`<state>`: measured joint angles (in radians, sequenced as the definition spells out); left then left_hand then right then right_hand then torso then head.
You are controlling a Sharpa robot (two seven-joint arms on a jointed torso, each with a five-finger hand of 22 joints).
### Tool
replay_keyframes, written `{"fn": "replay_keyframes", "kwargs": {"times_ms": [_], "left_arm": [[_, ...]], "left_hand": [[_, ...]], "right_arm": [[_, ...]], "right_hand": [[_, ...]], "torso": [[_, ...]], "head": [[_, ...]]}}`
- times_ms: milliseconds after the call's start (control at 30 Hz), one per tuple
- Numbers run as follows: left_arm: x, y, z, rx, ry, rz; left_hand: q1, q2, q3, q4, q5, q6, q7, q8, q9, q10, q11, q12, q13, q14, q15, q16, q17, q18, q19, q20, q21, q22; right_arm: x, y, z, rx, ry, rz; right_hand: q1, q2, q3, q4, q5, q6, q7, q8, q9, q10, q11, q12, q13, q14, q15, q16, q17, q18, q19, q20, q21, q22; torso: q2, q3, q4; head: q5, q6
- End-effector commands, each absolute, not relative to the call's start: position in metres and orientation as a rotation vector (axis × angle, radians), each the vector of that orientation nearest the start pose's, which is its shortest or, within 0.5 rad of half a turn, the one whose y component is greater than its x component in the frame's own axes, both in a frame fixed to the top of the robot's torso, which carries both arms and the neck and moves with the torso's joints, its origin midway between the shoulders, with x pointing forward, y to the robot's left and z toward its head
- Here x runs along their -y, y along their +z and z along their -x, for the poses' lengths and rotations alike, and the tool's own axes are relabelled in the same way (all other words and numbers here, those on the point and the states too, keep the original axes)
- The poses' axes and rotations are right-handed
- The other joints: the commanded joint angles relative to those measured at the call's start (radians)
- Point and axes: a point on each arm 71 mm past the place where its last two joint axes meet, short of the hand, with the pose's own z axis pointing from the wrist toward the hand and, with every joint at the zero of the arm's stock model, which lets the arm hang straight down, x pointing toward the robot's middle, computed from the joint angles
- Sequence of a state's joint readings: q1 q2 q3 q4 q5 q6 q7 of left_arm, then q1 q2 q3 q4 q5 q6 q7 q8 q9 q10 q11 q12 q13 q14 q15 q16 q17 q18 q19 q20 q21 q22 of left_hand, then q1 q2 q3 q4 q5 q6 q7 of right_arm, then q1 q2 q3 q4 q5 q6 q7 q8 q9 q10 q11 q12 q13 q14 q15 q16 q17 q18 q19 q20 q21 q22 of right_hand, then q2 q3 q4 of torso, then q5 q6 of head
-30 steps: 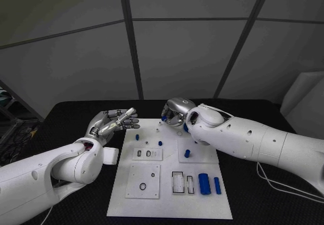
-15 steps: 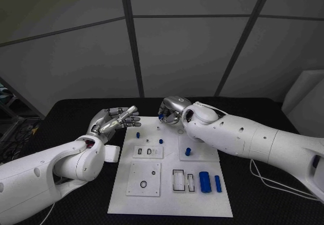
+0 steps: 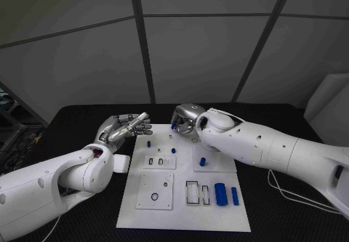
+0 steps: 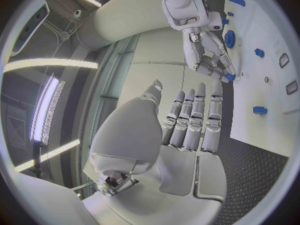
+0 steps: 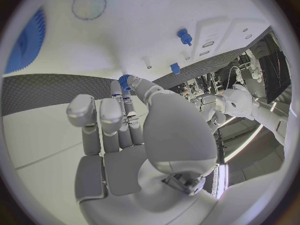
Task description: Assemble the parts on the task board
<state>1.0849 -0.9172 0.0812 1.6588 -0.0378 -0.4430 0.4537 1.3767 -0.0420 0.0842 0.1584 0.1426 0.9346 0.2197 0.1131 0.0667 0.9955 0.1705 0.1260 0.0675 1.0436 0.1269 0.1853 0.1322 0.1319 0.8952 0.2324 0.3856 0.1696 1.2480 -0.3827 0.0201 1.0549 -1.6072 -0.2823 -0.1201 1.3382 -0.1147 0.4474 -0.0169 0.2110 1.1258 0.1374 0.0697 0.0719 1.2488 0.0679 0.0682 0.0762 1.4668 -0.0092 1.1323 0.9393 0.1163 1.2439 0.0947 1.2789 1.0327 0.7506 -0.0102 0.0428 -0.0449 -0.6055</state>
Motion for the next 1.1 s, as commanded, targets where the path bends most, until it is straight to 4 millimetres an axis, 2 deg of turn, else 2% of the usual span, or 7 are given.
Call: {"fn": "replay_keyframes", "kwargs": {"times_ms": [33,367,533,633,733,800,1100], "left_arm": [[-0.216,-0.17,-0.463,-1.283,-1.549,1.116],[-0.216,-0.17,-0.463,-1.283,-1.552,1.116],[-0.216,-0.17,-0.463,-1.284,-1.553,1.115],[-0.216,-0.17,-0.463,-1.284,-1.553,1.115],[-0.216,-0.17,-0.463,-1.284,-1.552,1.115],[-0.216,-0.17,-0.463,-1.285,-1.552,1.115],[-0.22,-0.17,-0.463,-1.282,-1.545,1.116]], "left_hand": [[-0.001,0.01,-0.001,-0.006,-0.004,0.003,0.006,-0.007,-0.001,0.003,0.005,-0.005,-0.002,0.005,0.002,-0.004,0.001,0.051,0.008,0.001,0.005,0.002],[-0.002,0.011,-0.002,-0.007,-0.004,0.003,0.006,-0.008,-0.001,0.003,0.006,-0.007,-0.002,0.005,0.002,-0.005,0.002,0.05,0.008,0.001,0.006,0.001],[-0.002,0.011,-0.002,-0.007,-0.004,0.003,0.006,-0.008,-0.001,0.003,0.006,-0.007,-0.002,0.005,0.002,-0.005,0.002,0.05,0.008,0.001,0.006,0.001],[-0.002,0.011,-0.002,-0.007,-0.004,0.003,0.006,-0.008,-0.001,0.003,0.006,-0.007,-0.002,0.005,0.002,-0.005,0.002,0.05,0.008,0.001,0.006,0.001],[-0.002,0.011,-0.002,-0.007,-0.004,0.002,0.007,-0.009,-0.002,0.002,0.006,-0.008,-0.002,0.004,0.003,-0.006,0.002,0.05,0.007,0.002,0.006,0.001],[-0.002,0.011,-0.002,-0.007,-0.004,0.002,0.007,-0.009,-0.002,0.002,0.006,-0.008,-0.002,0.004,0.003,-0.006,0.002,0.05,0.007,0.002,0.006,0.001],[-0.002,0.011,-0.002,-0.008,-0.004,0.002,0.007,-0.01,-0.002,0.001,0.006,-0.009,-0.002,0.003,0.003,-0.007,0.002,0.05,0.007,0.002,0.005,0.001]], "right_arm": [[0.088,-0.163,-0.566,-1.591,0.545,0.292],[0.087,-0.164,-0.568,-1.588,0.534,0.287],[0.084,-0.164,-0.569,-1.582,0.537,0.287],[0.084,-0.164,-0.569,-1.573,0.538,0.284],[0.084,-0.162,-0.569,-1.558,0.542,0.279],[0.085,-0.161,-0.569,-1.543,0.547,0.274],[0.116,-0.151,-0.555,-1.478,0.58,0.22]], "right_hand": [[-0.008,-0.004,0.002,0.003,0.001,0.003,0.003,0.006,0.001,0.004,0.003,-0.005,0.0,0.024,-0.002,0.002,0.001,-0.009,0.003,0.001,0.003,0.0],[-0.009,-0.005,0.002,0.005,0.002,0.001,0.004,0.004,0.0,0.001,0.004,-0.006,-0.001,0.023,-0.001,0.003,0.0,-0.009,0.002,0.002,0.004,0.001],[-0.018,-0.019,0.003,0.011,0.002,-0.025,0.013,-0.007,-0.005,-0.029,0.013,-0.008,-0.006,0.015,0.008,0.001,-0.011,-0.007,-0.011,0.006,0.002,-0.007],[-0.034,-0.043,-0.006,0.02,0.001,-0.105,0.026,-0.01,-0.01,-0.101,0.03,-0.008,-0.012,0.004,0.023,-0.014,-0.038,0.0,-0.044,0.018,-0.02,-0.046],[-0.036,-0.058,-0.043,0.023,-0.003,-0.216,0.026,-0.008,-0.009,-0.187,0.039,-0.004,-0.013,-0.028,0.029,-0.067,-0.113,0.016,-0.103,0.029,-0.066,-0.121],[-0.03,-0.057,-0.068,0.023,-0.002,-0.241,0.02,-0.008,-0.007,-0.212,0.041,0.002,-0.012,-0.039,0.031,-0.083,-0.137,0.02,-0.121,0.033,-0.081,-0.144],[-0.016,-0.042,-0.108,0.031,0.028,-0.201,0.028,0.005,0.0,-0.184,0.036,0.042,-0.007,-0.027,0.027,-0.062,-0.125,0.017,-0.102,0.03,-0.068,-0.122]], "torso": [[0.001,0.0,0.0009],[0.002,0.0003,-0.0001],[0.003,0.0003,0.0002],[0.003,0.0006,0.0002],[0.002,0.0005,-0.0005],[0.002,0.0006,-0.0004],[0.0,0.0026,-0.0067]], "head": [[0.001,-0.002],[0.002,-0.002],[0.002,-0.002],[0.002,-0.002],[0.002,-0.001],[0.003,-0.001],[0.01,0.004]]}}
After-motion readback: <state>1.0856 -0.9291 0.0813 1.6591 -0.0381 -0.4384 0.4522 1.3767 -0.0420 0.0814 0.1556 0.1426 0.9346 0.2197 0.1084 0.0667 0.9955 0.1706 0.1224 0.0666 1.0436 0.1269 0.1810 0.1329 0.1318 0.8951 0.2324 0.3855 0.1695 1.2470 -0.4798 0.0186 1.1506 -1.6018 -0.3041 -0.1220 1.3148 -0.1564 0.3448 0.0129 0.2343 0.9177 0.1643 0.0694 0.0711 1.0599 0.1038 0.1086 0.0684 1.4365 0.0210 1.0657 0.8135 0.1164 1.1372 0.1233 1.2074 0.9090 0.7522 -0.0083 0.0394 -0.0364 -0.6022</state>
